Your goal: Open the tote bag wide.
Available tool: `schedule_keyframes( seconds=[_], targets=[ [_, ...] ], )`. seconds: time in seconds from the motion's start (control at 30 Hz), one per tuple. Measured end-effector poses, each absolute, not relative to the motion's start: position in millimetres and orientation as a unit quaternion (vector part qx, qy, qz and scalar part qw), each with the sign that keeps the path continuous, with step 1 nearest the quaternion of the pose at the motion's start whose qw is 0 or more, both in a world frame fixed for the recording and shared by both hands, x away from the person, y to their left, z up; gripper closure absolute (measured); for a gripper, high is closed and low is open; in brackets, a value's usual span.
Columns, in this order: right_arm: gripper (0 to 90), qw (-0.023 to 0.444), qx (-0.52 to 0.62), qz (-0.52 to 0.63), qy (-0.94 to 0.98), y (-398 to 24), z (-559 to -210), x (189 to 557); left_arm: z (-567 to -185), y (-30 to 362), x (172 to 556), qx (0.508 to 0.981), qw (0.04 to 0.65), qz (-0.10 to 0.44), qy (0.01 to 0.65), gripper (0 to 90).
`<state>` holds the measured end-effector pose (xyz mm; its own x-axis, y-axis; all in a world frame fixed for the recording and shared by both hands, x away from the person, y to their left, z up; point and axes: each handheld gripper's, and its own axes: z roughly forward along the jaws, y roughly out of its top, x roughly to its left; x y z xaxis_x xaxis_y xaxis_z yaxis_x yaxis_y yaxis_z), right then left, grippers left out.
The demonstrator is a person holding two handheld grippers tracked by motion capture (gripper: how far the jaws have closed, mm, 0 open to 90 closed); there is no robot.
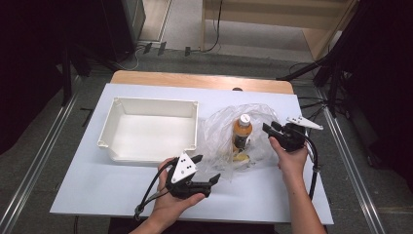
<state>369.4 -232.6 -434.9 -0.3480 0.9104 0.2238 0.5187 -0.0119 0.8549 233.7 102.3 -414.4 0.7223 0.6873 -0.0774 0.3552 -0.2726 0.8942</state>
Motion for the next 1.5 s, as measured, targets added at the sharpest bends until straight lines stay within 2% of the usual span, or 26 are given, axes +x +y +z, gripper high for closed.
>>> schedule_keyframes(
  seconds=[0.23, 0.4, 0.53, 0.6, 0.83, 0.87, 0.9, 0.93, 0.97, 1.07, 1.1, 1.5],
  targets=[
    [43.7, 0.226, 0.519, 0.505, 0.652, -232.8, -421.8, 362.1, -405.2, 97.5, 259.0, 0.771, 0.485, 0.187, 0.367, 14.3],
    [38.9, 0.243, 0.512, 0.511, 0.646, -229.7, -417.4, 358.9, -406.9, 91.9, 275.5, 0.754, 0.482, 0.198, 0.399, 10.3],
    [38.5, 0.250, 0.514, 0.511, 0.641, -230.7, -416.7, 358.9, -406.6, 84.3, 283.5, 0.757, 0.469, 0.206, 0.405, 4.2],
    [38.4, 0.247, 0.518, 0.510, 0.641, -230.6, -417.3, 359.2, -407.0, 74.1, 297.3, 0.763, 0.448, 0.191, 0.425, 1.8],
    [38.7, 0.247, 0.516, 0.509, 0.643, -229.7, -417.6, 358.9, -417.0, 55.4, 308.7, 0.775, 0.417, 0.170, 0.442, 1.8],
    [38.8, 0.247, 0.516, 0.508, 0.644, -229.9, -417.8, 358.9, -418.8, 53.0, 308.2, 0.776, 0.407, 0.175, 0.449, 7.3],
    [38.8, 0.247, 0.516, 0.508, 0.644, -230.0, -418.2, 359.0, -420.0, 51.4, 307.6, 0.778, 0.397, 0.182, 0.452, 18.8],
    [39.0, 0.248, 0.517, 0.505, 0.645, -230.1, -419.0, 359.2, -422.9, 49.0, 307.2, 0.780, 0.386, 0.199, 0.451, 41.8],
    [39.1, 0.248, 0.517, 0.504, 0.646, -230.2, -419.2, 359.2, -422.9, 49.0, 307.2, 0.780, 0.386, 0.199, 0.451, 54.7],
    [39.4, 0.247, 0.517, 0.504, 0.646, -229.9, -419.3, 358.9, -426.3, 50.7, 310.8, 0.783, 0.389, 0.184, 0.449, 84.3],
    [39.6, 0.247, 0.516, 0.504, 0.647, -229.7, -419.3, 358.9, -429.0, 50.8, 311.2, 0.787, 0.386, 0.180, 0.446, 89.1],
    [41.3, 0.260, 0.502, 0.519, 0.641, -226.3, -414.7, 357.7, -468.4, 46.5, 305.1, 0.814, 0.347, 0.168, 0.434, 90.0]
  ],
)
